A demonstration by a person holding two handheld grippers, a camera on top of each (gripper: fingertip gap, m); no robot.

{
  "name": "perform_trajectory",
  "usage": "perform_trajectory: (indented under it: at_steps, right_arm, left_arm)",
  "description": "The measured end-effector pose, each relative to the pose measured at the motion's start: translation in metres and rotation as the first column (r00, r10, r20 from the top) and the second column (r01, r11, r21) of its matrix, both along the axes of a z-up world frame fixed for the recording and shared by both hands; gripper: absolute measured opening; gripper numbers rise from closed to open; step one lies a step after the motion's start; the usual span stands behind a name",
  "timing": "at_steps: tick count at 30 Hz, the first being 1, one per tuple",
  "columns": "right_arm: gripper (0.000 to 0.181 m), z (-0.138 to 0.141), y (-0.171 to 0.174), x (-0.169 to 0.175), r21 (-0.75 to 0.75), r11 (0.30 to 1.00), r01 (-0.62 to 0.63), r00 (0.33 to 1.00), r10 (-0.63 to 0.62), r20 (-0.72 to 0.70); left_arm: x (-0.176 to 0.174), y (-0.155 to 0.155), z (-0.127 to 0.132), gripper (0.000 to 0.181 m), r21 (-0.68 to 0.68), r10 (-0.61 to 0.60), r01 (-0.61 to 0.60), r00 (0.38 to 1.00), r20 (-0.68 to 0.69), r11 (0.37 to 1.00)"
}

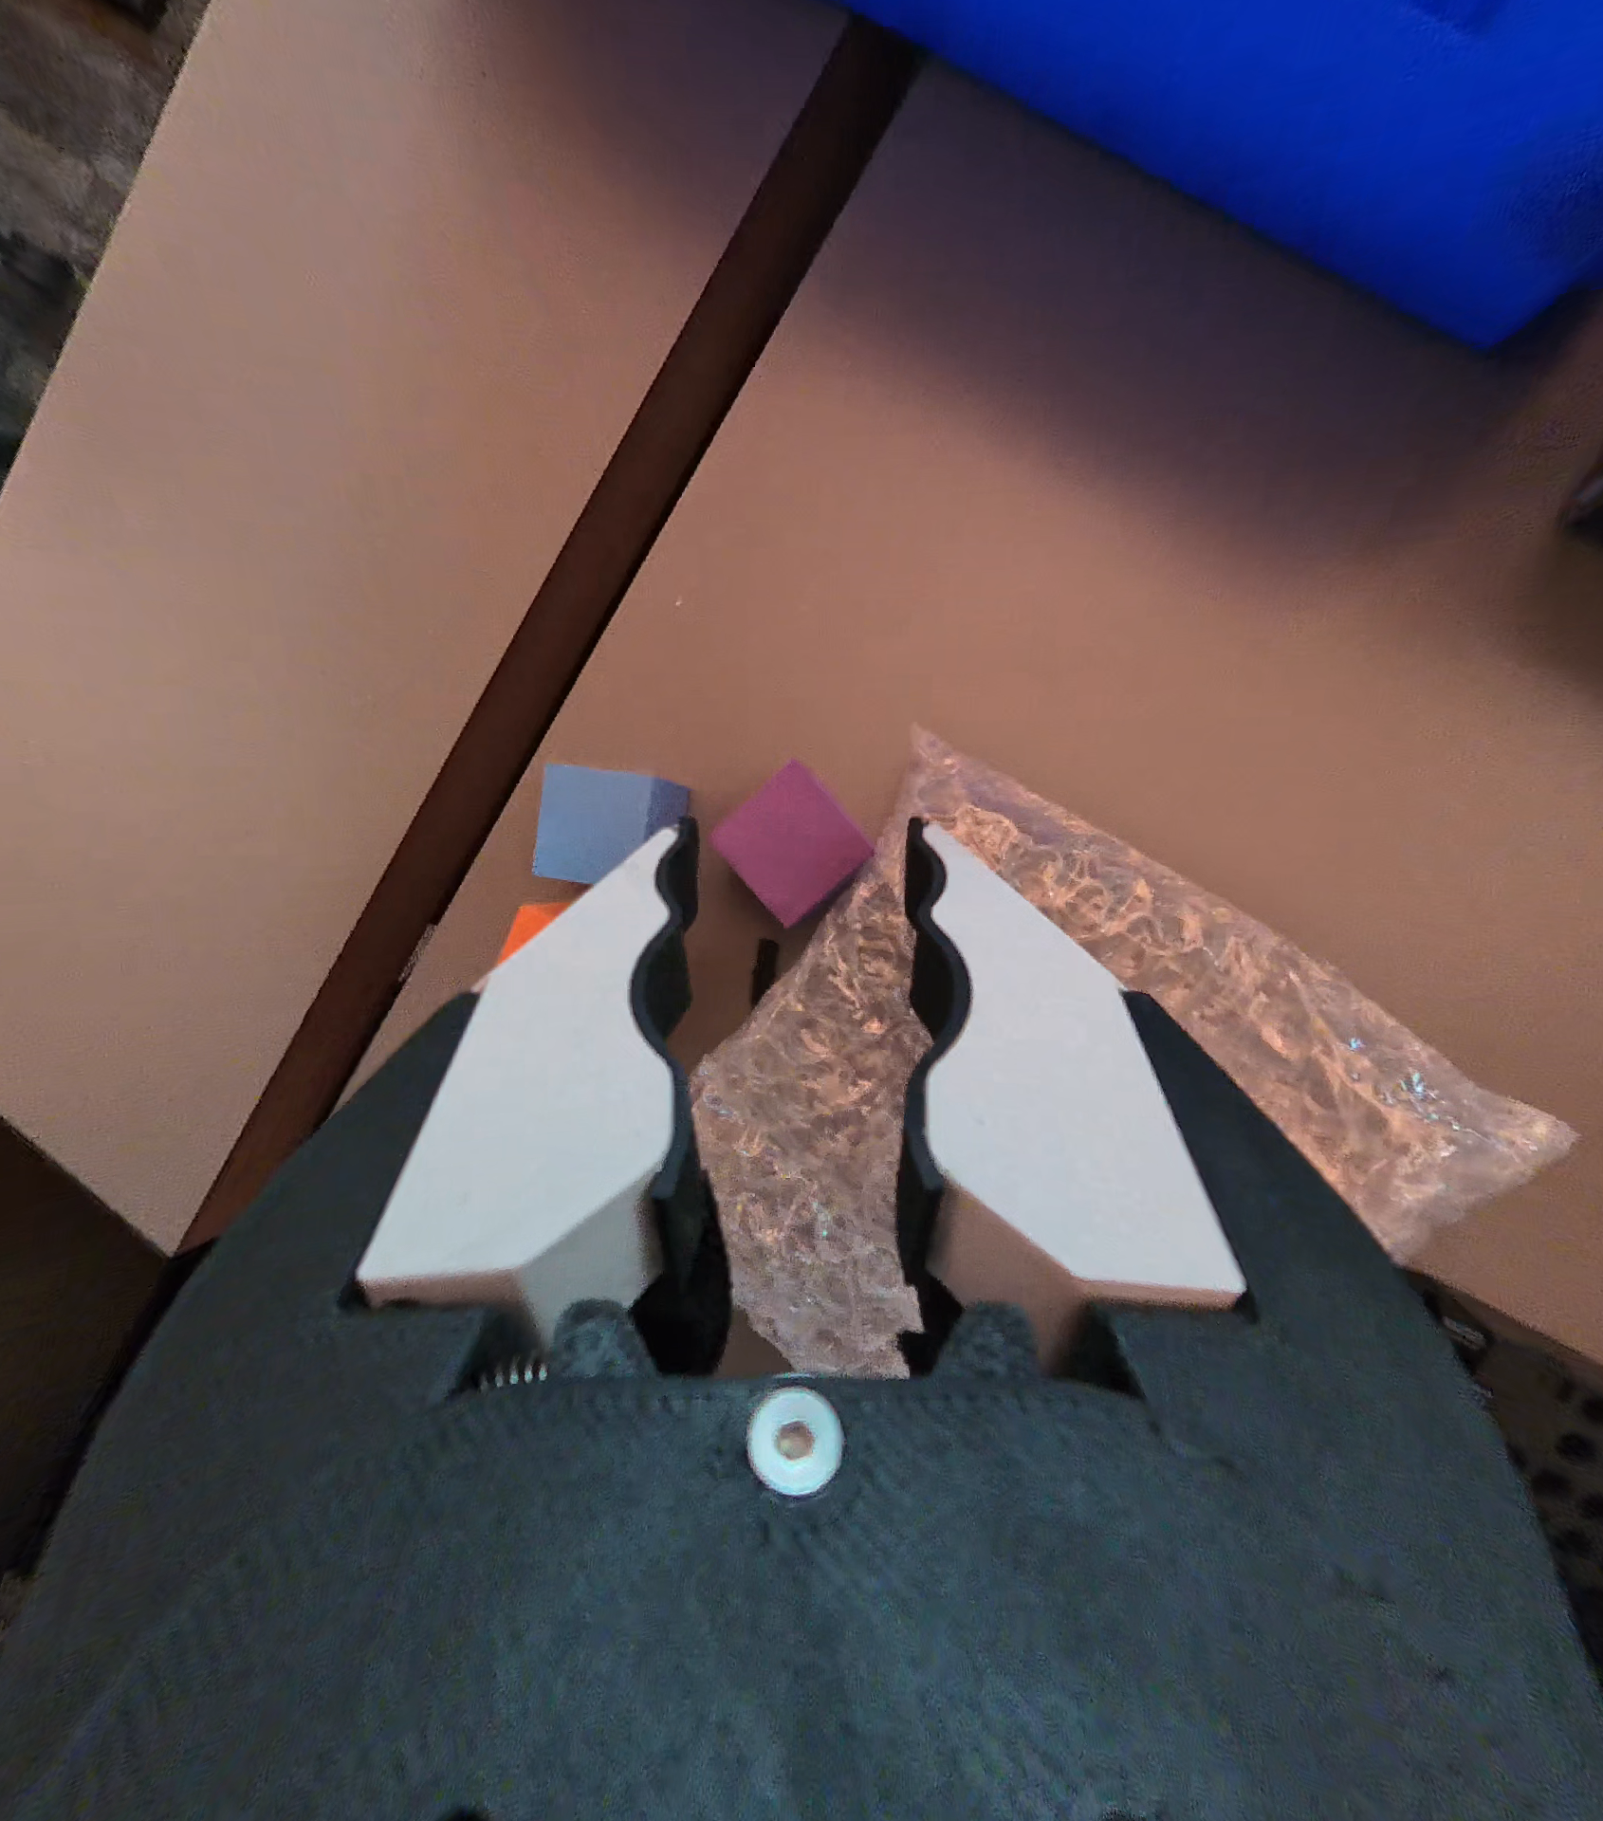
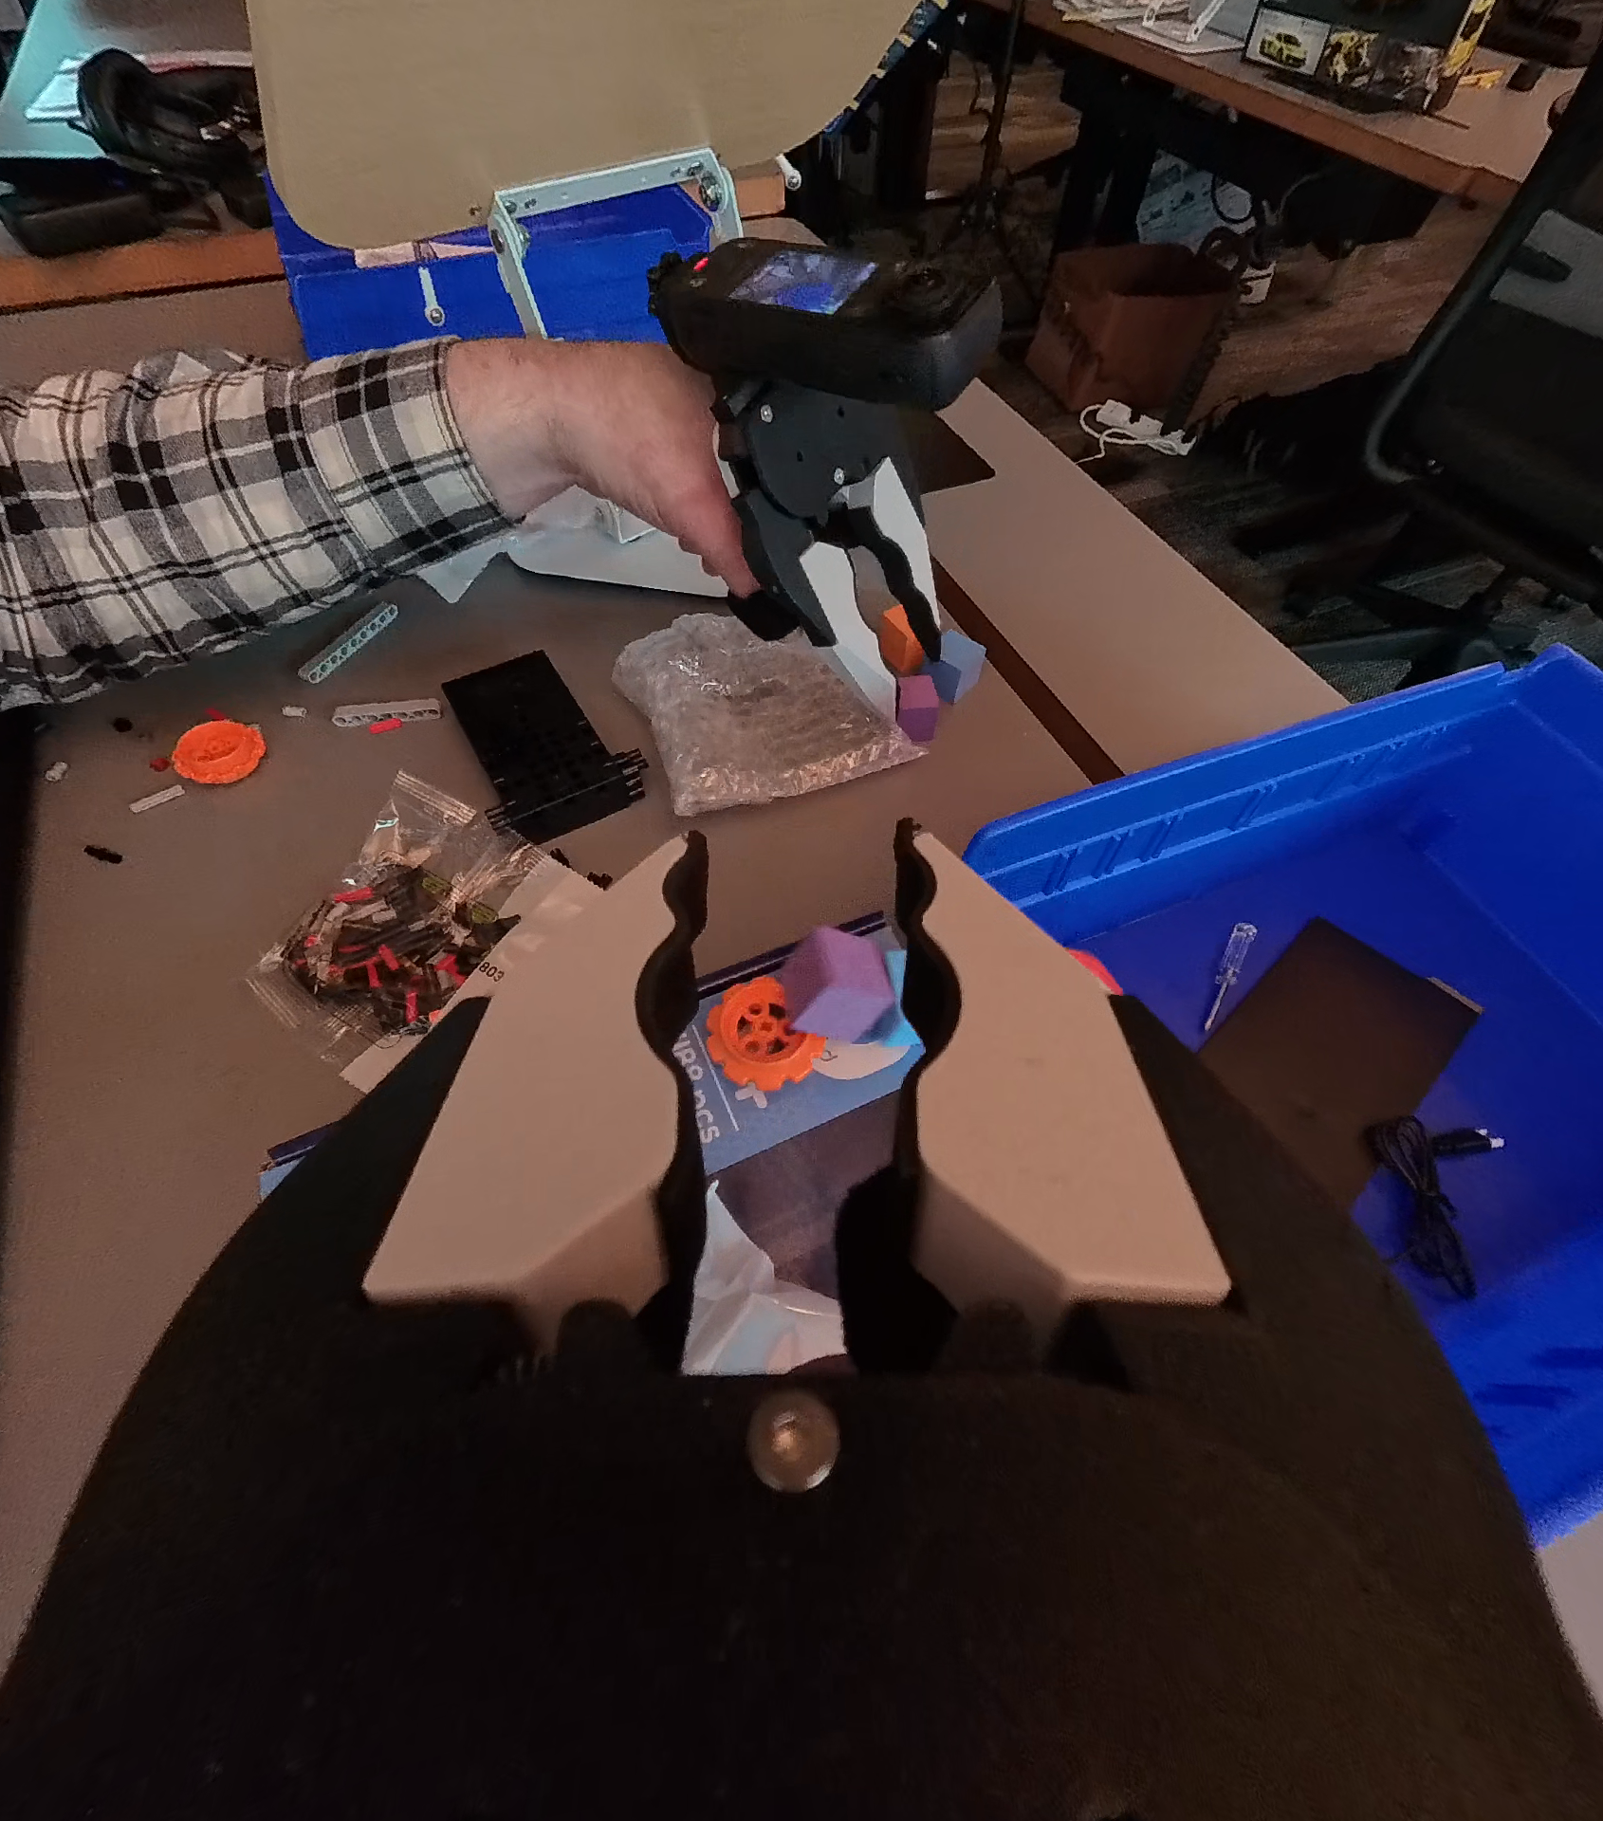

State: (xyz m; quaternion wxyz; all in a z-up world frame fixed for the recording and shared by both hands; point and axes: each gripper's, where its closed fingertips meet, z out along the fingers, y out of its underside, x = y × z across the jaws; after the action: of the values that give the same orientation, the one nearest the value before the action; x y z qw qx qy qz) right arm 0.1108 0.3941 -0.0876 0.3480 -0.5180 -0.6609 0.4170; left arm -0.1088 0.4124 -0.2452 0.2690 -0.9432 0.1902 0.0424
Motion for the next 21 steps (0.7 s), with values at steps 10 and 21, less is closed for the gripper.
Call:
perform_trajectory:
  at_steps: [10,21]
  right_arm:
    - [0.035,0.005,0.014,0.007,-0.011,0.998,0.055,0.998,-0.056,-0.011]
    - [0.038,0.007,0.061,0.029,-0.049,0.971,0.233,0.972,-0.234,-0.017]
  left_arm:
    - [-0.003,-0.001,-0.007,0.028,-0.010,0.022,-0.022,0.998,-0.059,1.000]
    - [0.007,-0.007,0.002,0.037,0.008,-0.029,0.029,0.998,-0.060,1.000]
